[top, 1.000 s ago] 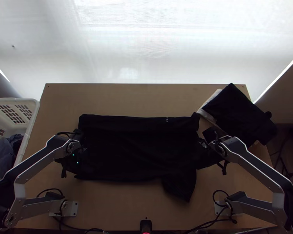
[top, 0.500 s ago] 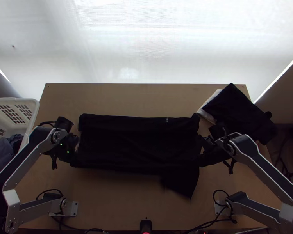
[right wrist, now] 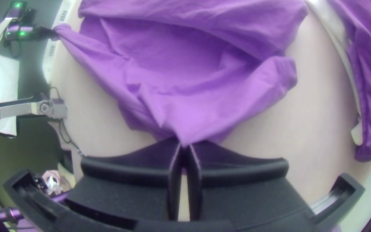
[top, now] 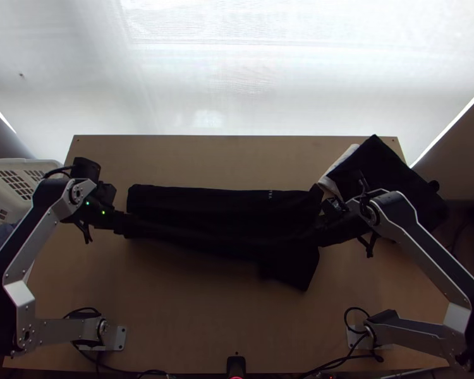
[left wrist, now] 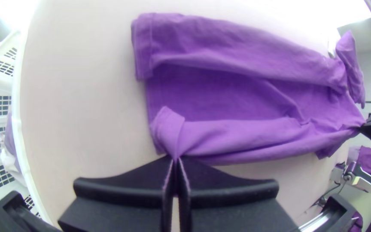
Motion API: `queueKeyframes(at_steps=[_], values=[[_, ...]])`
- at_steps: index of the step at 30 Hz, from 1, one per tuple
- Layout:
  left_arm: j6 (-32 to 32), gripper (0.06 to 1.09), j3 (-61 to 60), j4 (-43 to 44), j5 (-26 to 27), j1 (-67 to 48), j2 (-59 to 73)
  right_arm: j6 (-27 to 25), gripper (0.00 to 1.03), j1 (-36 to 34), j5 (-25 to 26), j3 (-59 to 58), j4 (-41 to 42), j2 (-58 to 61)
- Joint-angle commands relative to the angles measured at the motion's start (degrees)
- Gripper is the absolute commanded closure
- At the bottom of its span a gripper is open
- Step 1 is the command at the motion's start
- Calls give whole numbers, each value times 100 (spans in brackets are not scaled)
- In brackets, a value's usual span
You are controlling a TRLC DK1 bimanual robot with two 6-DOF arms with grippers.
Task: Fold the t-shirt
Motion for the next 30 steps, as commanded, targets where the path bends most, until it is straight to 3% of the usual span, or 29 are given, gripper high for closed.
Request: queueKeyframes(at_steps=[1,15,24,28,30], values=[[-219,105,773,236,31,303,620,-131,100,-199,11,493,67,576],[-588,105,1590,236,14,153,1323,-325,100,-735,248,1522,594,2035],[-843,105,1643,-98,-13,-269,1481,-193,99,-577,934,1513,1438,2720],[-895,105,1625,-169,-13,-401,1429,-70,71,-577,1347,1487,1614,2755],[-992,105,1616,-160,-4,-462,1376,-43,62,-595,1382,1451,1614,2746]])
